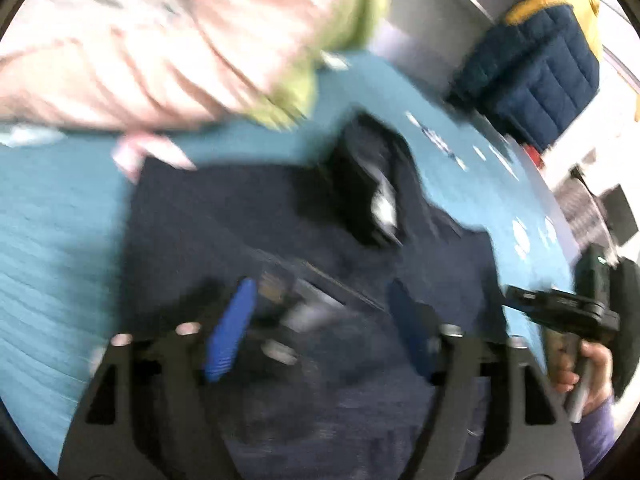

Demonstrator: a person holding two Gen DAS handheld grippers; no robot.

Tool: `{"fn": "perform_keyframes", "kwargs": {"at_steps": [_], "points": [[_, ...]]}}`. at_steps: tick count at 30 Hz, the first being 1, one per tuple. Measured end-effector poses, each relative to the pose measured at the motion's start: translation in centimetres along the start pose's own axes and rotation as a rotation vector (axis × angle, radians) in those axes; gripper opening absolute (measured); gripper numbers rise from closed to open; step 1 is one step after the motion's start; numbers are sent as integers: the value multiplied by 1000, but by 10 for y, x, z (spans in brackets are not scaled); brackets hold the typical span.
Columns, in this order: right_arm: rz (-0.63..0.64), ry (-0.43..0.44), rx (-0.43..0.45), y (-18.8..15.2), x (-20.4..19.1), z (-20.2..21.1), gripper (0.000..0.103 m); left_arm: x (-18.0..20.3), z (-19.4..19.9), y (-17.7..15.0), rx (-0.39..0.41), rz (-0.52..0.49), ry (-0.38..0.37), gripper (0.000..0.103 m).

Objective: Fold large clothes

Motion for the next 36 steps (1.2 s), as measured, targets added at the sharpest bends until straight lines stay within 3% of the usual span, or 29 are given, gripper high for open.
{"fn": "perform_keyframes", "kwargs": {"at_steps": [3, 7, 10, 16, 20, 22, 23, 25, 26, 27, 30, 36], "points": [[33, -89, 52, 21, 7, 11, 41, -39, 5, 23, -8, 60, 108, 74], [19, -111, 35, 45, 17, 2, 44, -76, -19, 37, -124, 140, 195, 74], [-1, -108, -13, 54, 22, -12, 47, -79, -38, 42, -170, 85, 253, 74], [-36, -130, -65, 68, 24, -37, 48, -86, -75, 45, -288, 147, 238, 76], [-49, -117, -92, 73, 21, -48, 48, -78, -79, 47, -297, 90, 270, 78], [-48, -102, -89, 76, 18, -51, 49, -75, -80, 45, -299, 60, 290, 69], [-42, -106, -91, 76, 18, -52, 42, -75, -80, 46, -298, 47, 305, 65], [-15, -152, -90, 76, 17, -54, 22, -72, -75, 46, -279, 29, 310, 45], [0, -173, -82, 75, 18, -53, 11, -72, -70, 46, -266, 19, 325, 40], [11, -166, -66, 74, 16, -51, 9, -72, -66, 46, -252, 15, 331, 32], [52, -164, 0, 70, 8, -36, 9, -69, -49, 42, -198, 4, 322, 20], [100, -100, 92, 61, -20, 7, 8, -52, -7, 37, -126, -22, 274, 12]]}}
Point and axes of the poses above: each gripper's, at about its wrist camera, not at the fingertips, and z roughly against the way its jaws point, x to its right, y to its top, the point moved 5 cm from there along -z, roughly the way its jaws point, and after that the axes turned 3 degrees about -x, right-handed, at the moved point
